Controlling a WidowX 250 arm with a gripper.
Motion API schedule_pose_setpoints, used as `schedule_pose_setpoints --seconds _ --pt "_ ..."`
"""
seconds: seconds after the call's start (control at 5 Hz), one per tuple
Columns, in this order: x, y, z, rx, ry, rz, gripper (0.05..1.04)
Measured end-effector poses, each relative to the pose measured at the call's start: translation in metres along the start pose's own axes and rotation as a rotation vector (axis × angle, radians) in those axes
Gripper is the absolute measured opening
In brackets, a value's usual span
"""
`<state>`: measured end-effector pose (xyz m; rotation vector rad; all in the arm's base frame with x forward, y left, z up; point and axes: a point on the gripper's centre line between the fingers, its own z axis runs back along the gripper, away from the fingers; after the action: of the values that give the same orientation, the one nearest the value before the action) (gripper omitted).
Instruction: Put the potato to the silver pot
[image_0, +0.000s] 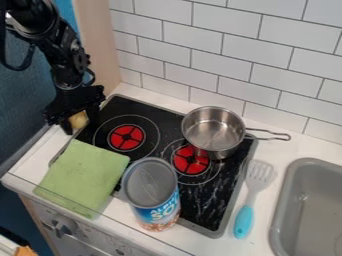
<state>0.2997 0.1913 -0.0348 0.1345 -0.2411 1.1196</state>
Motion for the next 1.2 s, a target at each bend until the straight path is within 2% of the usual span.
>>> schedule_pose_setpoints --seconds 0.2,0.6,0.8,1.2 --pt "0.001 0.001 0.0 0.011 -0.007 -0.004 0.621" --pt "0.002 0.008 0.008 0.038 -0.015 -0.046 0.621" --pt "0.001 -0.004 0.033 0.002 -0.059 -0.108 0.621" --pt "-0.033 -0.035 0.076 -0.071 -0.1 -0.248 0.621"
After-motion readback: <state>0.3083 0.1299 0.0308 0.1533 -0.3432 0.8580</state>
